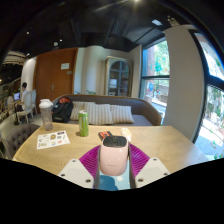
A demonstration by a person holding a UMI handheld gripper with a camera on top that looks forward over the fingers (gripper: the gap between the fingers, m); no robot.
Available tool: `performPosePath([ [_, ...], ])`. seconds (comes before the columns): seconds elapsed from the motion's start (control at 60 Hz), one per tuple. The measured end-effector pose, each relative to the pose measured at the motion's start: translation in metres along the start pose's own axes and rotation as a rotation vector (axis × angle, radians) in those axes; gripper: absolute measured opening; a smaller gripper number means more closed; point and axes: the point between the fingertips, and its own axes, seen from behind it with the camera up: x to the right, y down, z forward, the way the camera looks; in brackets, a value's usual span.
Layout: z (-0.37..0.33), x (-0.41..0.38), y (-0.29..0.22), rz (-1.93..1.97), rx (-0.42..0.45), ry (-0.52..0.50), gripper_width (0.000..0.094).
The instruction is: Arrange mouse
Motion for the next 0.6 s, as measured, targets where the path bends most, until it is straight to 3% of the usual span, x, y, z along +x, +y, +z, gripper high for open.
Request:
performPosePath([
  [0.167,0.033,0.059,0.099,0.039,-0.222,0.027,0.0405],
  [0.367,0.050,0.079,0.157,0.070,-0.345,0.021,0.0416],
  [0.4,0.052,0.078,0.152,0.088,-0.320,0.008,0.0453],
  [0.55,0.049,0.078,0.158,0.081,-0.363,-0.010,0.0594],
  [0.6,0.042,0.082,0.155,0.066,-0.359,0.003,0.0748],
])
